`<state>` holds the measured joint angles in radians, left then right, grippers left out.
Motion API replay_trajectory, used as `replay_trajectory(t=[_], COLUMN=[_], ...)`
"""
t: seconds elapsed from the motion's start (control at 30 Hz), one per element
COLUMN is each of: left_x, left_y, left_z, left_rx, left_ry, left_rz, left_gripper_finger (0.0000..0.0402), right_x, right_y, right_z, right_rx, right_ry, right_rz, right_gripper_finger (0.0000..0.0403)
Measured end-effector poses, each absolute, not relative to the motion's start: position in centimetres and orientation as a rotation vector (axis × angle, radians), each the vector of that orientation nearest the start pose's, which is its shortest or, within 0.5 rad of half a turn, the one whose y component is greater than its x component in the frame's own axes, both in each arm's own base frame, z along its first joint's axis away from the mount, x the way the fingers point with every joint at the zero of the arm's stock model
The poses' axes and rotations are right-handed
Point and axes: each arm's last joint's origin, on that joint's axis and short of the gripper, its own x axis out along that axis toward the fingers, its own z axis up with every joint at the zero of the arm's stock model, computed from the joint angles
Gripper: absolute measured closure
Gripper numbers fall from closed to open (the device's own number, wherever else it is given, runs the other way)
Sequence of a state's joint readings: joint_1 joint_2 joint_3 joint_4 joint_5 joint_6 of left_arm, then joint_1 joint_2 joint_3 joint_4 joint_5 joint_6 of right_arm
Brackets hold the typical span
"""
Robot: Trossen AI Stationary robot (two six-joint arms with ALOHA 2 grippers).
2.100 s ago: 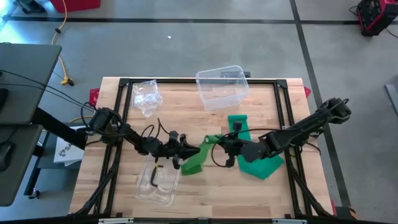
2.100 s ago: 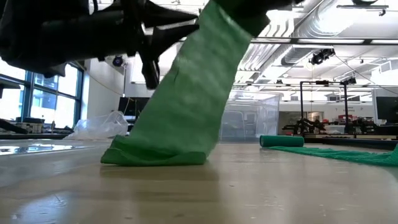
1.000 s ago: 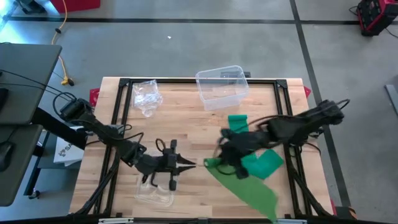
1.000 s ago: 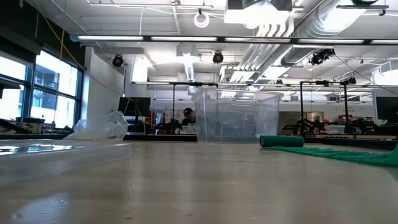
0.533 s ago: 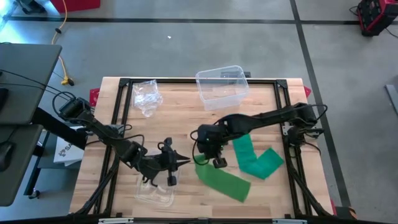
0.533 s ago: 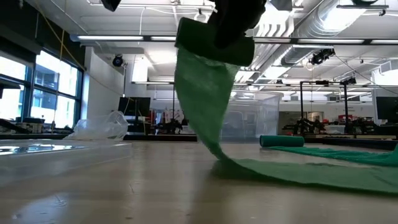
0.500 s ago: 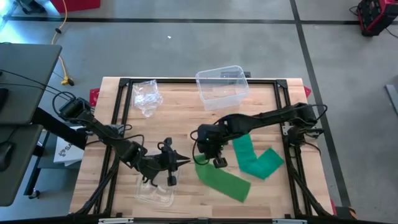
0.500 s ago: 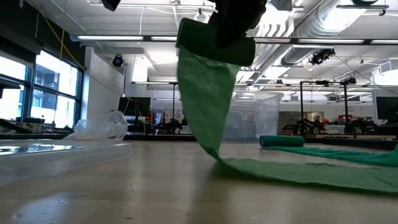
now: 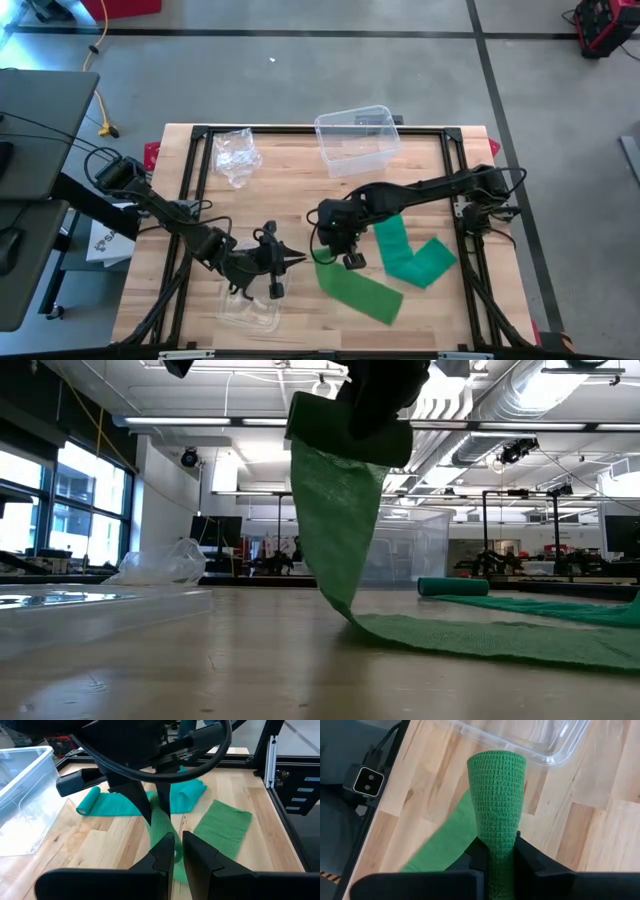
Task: Roll bandage
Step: Roll the green bandage
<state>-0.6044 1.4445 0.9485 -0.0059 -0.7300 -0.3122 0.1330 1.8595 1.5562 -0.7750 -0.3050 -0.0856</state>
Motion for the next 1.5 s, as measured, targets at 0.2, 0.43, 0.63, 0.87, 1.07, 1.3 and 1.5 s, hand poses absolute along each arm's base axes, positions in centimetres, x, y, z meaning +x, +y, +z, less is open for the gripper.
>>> replay_trajectory(t=[0.2,0.43,0.63,0.87,1.07,1.3,1.5], left_x=[26.5,25.0,22.9,22.6,23.2,23.2,22.9], left_y=[-15.7,-14.1,-12.5,-11.7,-11.8,-12.2,-12.9], left_z=[25.6,23.4,22.0,21.9,22.0,22.0,21.9], left_rx=[0.014,-0.023,-0.080,-0.066,-0.113,-0.145,-0.157], left_ry=[0.395,0.562,0.686,0.643,0.598,0.608,0.636], left_rz=[0.194,0.415,0.616,0.723,0.720,0.685,0.639], left_gripper_finger=[0.0369,0.0369,0.0369,0.0369,0.0369,0.0369,0.0369], right_x=[38.6,38.3,38.8,40.1,40.9,41.4,42.5], right_y=[5.9,5.1,1.6,-1.2,-1.9,-2.0,-3.0], right_z=[25.1,20.1,17.9,16.5,13.8,13.4,15.3], right_rx=[-0.021,-0.151,-0.136,-0.284,-0.328,-0.280,-0.232], right_ry=[1.110,1.104,0.995,0.899,0.927,0.911,0.854], right_rz=[0.421,0.485,0.377,0.272,0.243,0.145,0.071], right_gripper_finger=[0.0370,0.0370,0.0366,0.0359,0.0350,0.0261,0.0209])
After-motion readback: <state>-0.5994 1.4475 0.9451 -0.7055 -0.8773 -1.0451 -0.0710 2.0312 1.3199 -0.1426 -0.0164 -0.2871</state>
